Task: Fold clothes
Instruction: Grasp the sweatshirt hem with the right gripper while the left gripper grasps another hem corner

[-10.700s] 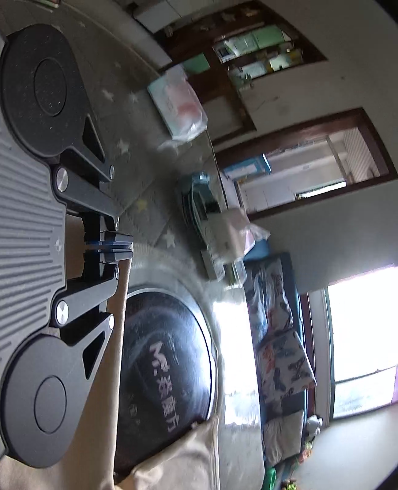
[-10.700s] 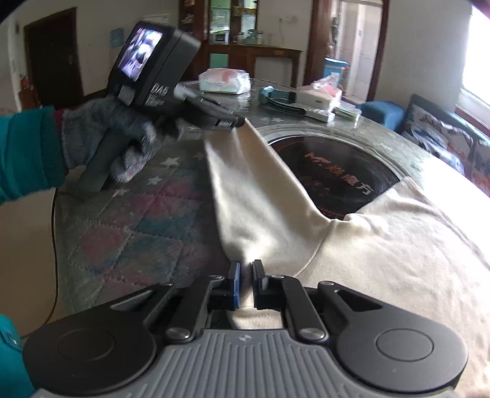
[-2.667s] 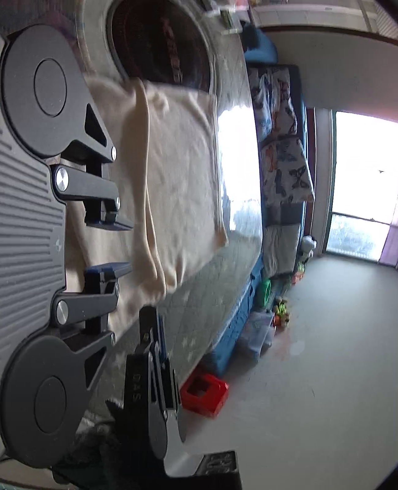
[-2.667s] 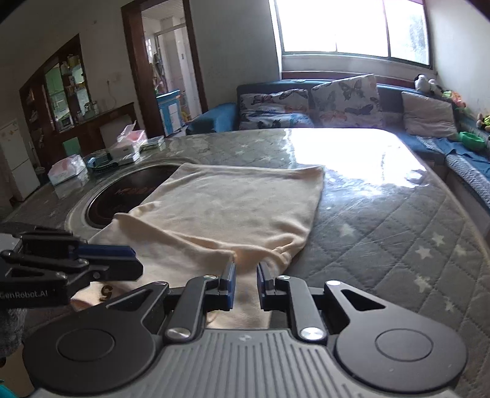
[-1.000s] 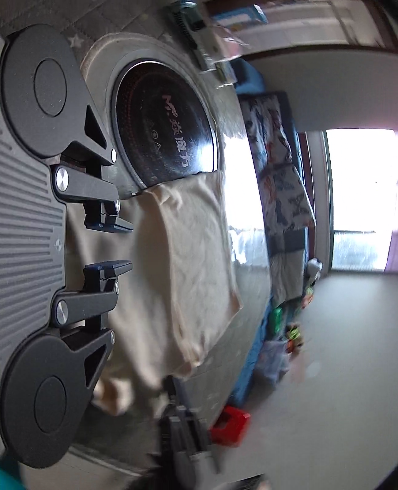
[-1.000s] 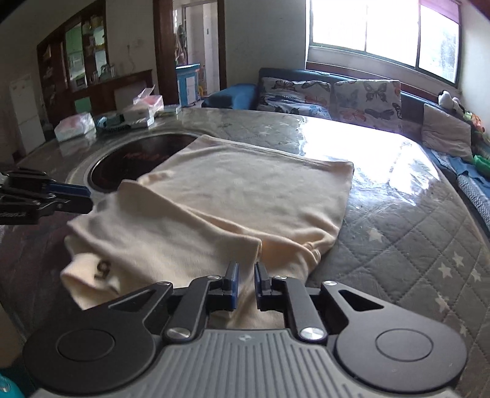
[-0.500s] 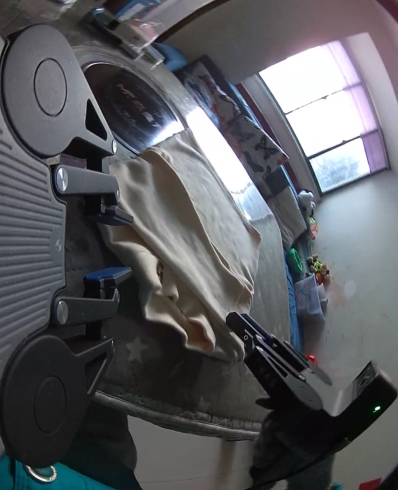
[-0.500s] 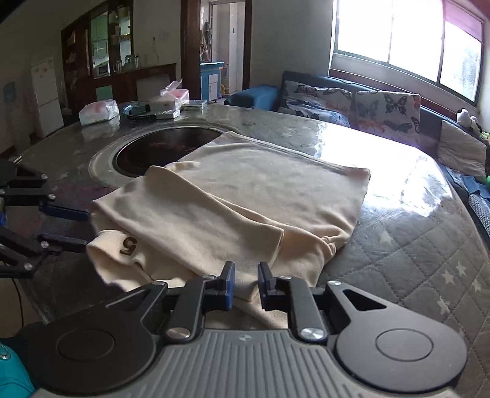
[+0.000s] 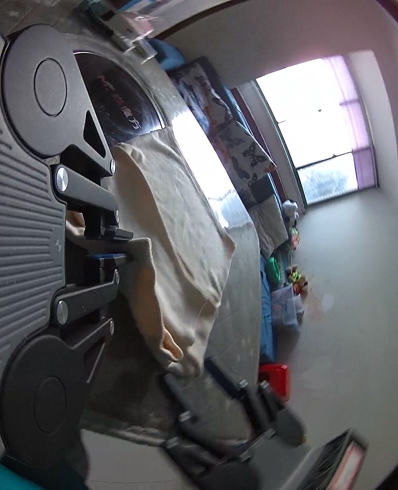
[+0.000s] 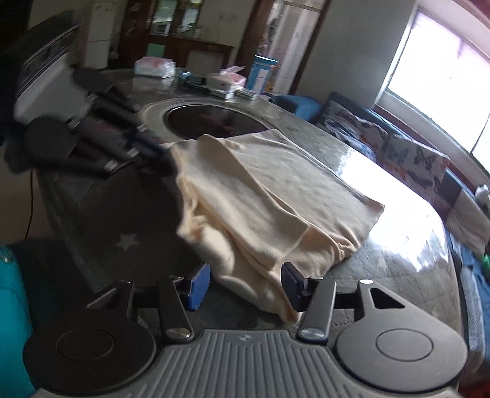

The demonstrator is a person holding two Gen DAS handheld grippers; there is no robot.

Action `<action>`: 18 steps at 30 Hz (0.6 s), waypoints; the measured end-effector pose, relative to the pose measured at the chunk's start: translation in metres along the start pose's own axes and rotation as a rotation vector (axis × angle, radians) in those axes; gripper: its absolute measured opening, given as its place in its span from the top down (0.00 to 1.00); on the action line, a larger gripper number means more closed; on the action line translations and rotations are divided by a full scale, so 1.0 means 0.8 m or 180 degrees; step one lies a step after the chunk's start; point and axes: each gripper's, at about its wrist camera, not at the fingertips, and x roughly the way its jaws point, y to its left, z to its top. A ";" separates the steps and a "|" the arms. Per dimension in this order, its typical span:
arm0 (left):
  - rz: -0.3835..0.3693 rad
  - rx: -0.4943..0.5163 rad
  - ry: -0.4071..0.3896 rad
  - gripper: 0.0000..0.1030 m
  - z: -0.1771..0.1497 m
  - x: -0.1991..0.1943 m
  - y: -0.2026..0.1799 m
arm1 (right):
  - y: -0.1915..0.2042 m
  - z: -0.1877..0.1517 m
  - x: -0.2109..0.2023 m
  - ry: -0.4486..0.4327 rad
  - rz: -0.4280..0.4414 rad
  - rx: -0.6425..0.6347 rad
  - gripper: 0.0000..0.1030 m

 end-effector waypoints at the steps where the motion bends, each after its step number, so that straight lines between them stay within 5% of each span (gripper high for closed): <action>1: 0.0003 -0.0076 -0.0009 0.92 0.004 0.004 0.007 | 0.004 0.001 0.003 -0.0017 0.0001 -0.0057 0.44; 6: -0.0025 -0.0313 0.0022 0.92 0.015 0.023 0.028 | 0.002 0.012 0.034 -0.0137 -0.0023 -0.0100 0.46; 11: -0.0058 -0.0415 0.0088 0.88 0.012 0.030 0.040 | -0.027 0.026 0.061 -0.0100 0.0124 0.0215 0.75; 18: -0.0002 -0.0069 0.0091 0.78 -0.017 -0.002 0.036 | -0.057 0.038 0.068 -0.0071 0.0317 0.0639 0.83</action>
